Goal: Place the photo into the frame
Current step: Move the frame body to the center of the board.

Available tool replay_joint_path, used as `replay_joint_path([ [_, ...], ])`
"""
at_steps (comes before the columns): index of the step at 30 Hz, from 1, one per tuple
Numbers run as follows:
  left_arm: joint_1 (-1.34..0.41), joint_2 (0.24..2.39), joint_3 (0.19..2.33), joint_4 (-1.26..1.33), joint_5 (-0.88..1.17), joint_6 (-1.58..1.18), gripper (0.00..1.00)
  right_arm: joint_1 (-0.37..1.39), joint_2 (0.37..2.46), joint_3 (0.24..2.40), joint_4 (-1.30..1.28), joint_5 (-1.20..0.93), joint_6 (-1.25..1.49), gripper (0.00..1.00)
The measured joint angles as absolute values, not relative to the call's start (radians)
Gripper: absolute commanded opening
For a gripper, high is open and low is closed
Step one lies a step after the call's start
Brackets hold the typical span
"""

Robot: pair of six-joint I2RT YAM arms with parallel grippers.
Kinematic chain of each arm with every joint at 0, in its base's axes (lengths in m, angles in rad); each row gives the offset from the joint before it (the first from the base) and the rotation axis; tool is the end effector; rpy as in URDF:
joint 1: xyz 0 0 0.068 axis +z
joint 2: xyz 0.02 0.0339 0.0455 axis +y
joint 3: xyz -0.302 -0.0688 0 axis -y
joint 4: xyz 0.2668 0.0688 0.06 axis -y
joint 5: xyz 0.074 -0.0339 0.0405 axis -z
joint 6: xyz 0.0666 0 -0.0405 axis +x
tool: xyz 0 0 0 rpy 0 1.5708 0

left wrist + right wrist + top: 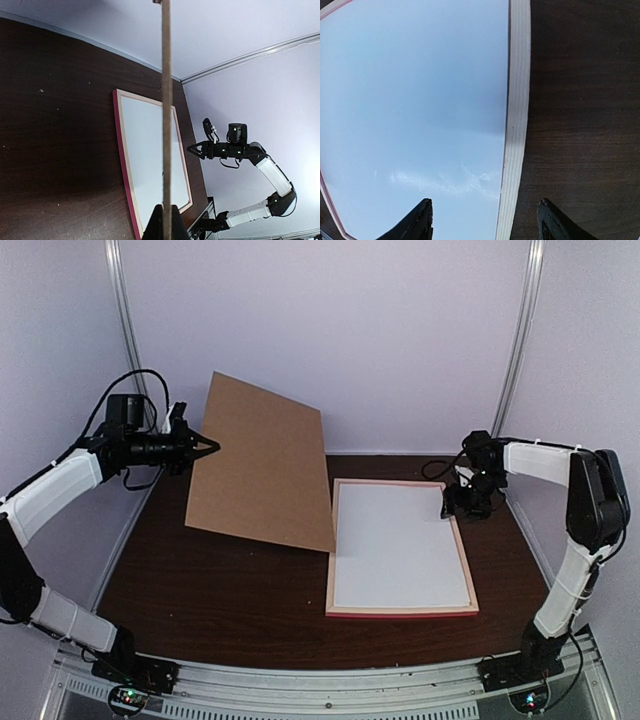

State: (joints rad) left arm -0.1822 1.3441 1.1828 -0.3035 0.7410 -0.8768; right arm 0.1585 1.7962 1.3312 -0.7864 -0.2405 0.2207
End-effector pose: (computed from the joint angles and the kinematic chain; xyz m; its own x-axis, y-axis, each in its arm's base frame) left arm 0.3215 -0.1049 0.3690 -0.8409 -0.4218 -0.3392 0.1262 0.4566 -0.8807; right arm 0.3889 0.0782 0.2102 -0.9645 0.0611 -0.2569 -0.0164 0.9571 0.2894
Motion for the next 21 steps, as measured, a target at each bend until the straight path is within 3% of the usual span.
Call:
replay_joint_path([
  [16,-0.224,1.405,1.187,-0.285,0.741,-0.880,0.00,0.097,1.837,1.261,-0.762,-0.254,0.180,0.37],
  [21,-0.225,1.411,1.187,-0.284,0.741,-0.880,0.00,0.095,1.850,1.250,-0.748,-0.273,0.181,0.34],
])
